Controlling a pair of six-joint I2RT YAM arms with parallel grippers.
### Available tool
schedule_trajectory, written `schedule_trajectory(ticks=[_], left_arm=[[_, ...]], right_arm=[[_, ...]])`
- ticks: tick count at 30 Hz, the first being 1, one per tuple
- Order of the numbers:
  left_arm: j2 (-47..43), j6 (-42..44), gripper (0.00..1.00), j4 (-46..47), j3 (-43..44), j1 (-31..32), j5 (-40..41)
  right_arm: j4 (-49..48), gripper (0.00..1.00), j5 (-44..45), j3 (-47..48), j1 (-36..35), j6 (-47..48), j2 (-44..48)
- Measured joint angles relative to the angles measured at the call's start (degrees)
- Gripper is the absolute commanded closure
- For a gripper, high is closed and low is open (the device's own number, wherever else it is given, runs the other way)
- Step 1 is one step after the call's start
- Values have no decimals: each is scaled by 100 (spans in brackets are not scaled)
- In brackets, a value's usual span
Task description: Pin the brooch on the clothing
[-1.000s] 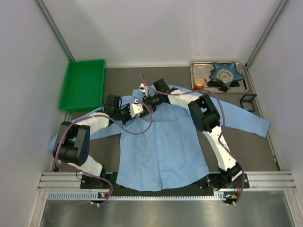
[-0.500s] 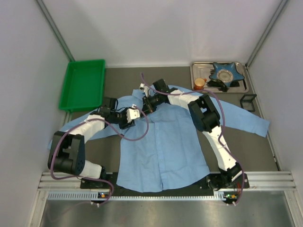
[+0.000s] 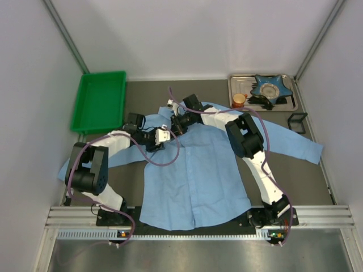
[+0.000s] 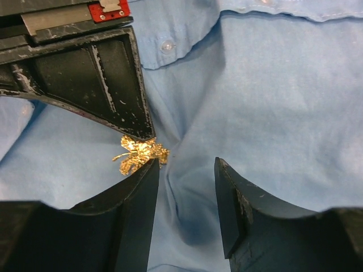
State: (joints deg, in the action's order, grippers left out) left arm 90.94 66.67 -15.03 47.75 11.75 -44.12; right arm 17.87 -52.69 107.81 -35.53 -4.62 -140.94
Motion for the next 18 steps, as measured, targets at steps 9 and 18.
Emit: schedule_trajectory(ticks=[9,18], left_arm=[[310,424,61,-72,278,37,-26],[343,990,96,-483,391,101,-149]], right_arm=[[57,100,31,44,-9,0,0],[107,100,76,107,-11,0,-2]])
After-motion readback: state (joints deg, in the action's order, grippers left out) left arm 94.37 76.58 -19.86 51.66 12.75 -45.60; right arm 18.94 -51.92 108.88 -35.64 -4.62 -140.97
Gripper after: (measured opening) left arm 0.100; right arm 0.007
